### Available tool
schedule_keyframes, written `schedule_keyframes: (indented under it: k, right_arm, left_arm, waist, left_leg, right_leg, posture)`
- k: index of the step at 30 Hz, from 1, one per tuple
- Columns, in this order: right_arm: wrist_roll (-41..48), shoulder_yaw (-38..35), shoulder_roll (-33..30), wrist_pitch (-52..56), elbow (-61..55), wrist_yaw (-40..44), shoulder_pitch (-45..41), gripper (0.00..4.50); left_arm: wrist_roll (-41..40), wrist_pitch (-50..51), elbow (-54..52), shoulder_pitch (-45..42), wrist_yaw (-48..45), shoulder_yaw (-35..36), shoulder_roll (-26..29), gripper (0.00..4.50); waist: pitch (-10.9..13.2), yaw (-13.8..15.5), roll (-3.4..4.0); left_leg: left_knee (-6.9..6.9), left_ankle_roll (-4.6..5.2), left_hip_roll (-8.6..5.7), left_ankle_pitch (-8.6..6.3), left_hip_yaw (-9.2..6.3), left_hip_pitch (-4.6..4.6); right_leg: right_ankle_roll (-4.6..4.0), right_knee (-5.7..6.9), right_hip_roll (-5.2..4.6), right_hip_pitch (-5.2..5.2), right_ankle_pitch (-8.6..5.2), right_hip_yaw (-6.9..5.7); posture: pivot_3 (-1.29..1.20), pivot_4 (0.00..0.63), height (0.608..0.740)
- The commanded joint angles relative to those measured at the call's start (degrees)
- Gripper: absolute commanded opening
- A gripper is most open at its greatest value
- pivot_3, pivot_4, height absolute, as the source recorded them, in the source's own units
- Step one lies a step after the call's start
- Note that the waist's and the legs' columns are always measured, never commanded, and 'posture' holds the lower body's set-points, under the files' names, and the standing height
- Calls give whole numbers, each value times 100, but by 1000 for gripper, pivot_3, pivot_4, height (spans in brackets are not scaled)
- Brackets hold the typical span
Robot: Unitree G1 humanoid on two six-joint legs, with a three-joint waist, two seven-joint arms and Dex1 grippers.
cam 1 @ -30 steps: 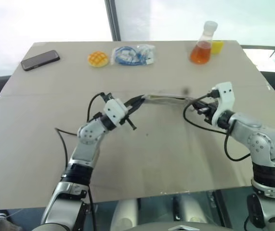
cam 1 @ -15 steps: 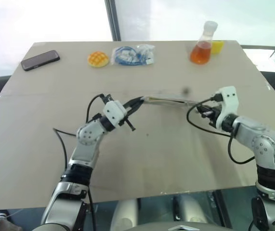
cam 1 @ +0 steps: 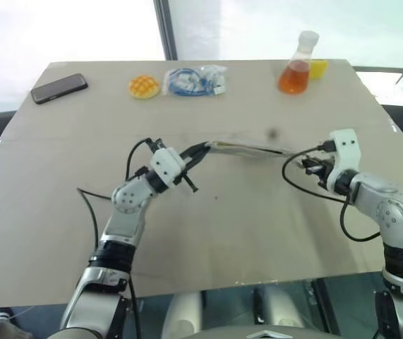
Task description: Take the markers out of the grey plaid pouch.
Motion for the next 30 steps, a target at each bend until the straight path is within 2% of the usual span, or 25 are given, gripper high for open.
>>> schedule_keyframes:
  k: [1, 4, 7, 8, 10, 11, 14, 18, 19, 25, 30]
  right_arm:
    - [-190, -178, -208, -88, -38, -17, 41, 69]
    - [-438, -97, -195, -512, -59, -76, 73, 69]
    - [-248, 184, -419, -510, -364, 488, 139, 69]
    - [-176, 188, -413, -451, -454, 541, 160, 714]
    - [40, 192, -422, -391, -763, 749, 261, 1456]
    - [311, 87, -426, -236, -1008, 899, 340, 2002]
    - [1268, -533, -491, 311, -1672, 1176, 443, 2002]
    - [1768, -662, -108, 619, -1763, 806, 128, 216]
    - [1782, -593, -15, 622, -1737, 716, 61, 102]
    - [968, 430, 599, 48, -862, 336, -472, 102]
    - [482, 734, 818, -500, -105, 334, -692, 102]
  left_arm:
    - [-39, 28, -267, -23, 100, 203, 27, 0]
    - [-38, 74, -341, -1, 117, 200, 24, 0]
    - [-19, 118, -404, 31, 142, 189, 6, 0]
    - [-5, 130, -424, 42, 157, 181, -7, 0]
    - [30, 140, -454, 62, 186, 165, -34, 0]
    - [50, 142, -465, 70, 202, 157, -47, 0]
    - [103, 145, -486, 81, 237, 146, -92, 0]
    - [102, 131, -504, 120, 214, 130, -133, 0]
    - [98, 128, -506, 125, 207, 124, -138, 0]
    - [81, 116, -438, 42, 152, 134, -161, 0]
    - [77, 83, -497, 96, 106, 151, -142, 0]
  waist:
    - [0, -2, 0]
    - [0, 2, 0]
    - [1, 0, 1]
    - [0, -3, 1]
    - [1, -2, 1]
    - [1, -2, 1]
    - [1, 7, 1]
    - [1, 4, 0]
    - [1, -13, 0]
    - [1, -17, 2]
    - [2, 19, 3]
  left_leg:
    - [0, 0, 0, 0, 0, 0]
    - [0, 0, 0, 0, 0, 0]
    - [0, 0, 0, 0, 0, 0]
    - [0, 0, 0, 0, 0, 0]
    - [-1, 0, 0, 0, -1, 0]
    - [-1, 0, 0, 0, -1, 0]
    - [-1, 0, 0, 0, -2, -2]
    - [5, 0, 1, 0, -2, 1]
    - [5, 0, 1, 0, -2, 4]
    - [6, 0, 0, 0, -5, 5]
    - [3, 1, -3, 0, -6, -1]
  right_leg:
    - [0, 0, 0, 0, 0, 0]
    - [0, -1, 0, 0, 0, 0]
    - [1, -1, 0, 0, 0, 0]
    - [1, -1, 0, 0, 0, 0]
    - [1, -1, 0, 0, 0, 0]
    - [2, -1, 0, 0, 1, 0]
    - [9, -2, 0, 1, 5, -1]
    - [-8, -2, 0, 4, -4, 0]
    - [-11, -2, 0, 4, -6, 0]
    - [-12, 1, 2, 2, -5, 3]
    - [9, -2, 1, 0, 6, 2]
  posture:
    - [0, 150, 740]
    - [0, 150, 740]
    - [0, 150, 740]
    - [0, 150, 740]
    - [0, 150, 740]
    - [0, 150, 740]
    - [0, 150, 740]
    - [0, 150, 740]
    - [0, 150, 740]
    - [0, 150, 740]
    - [0, 150, 740]
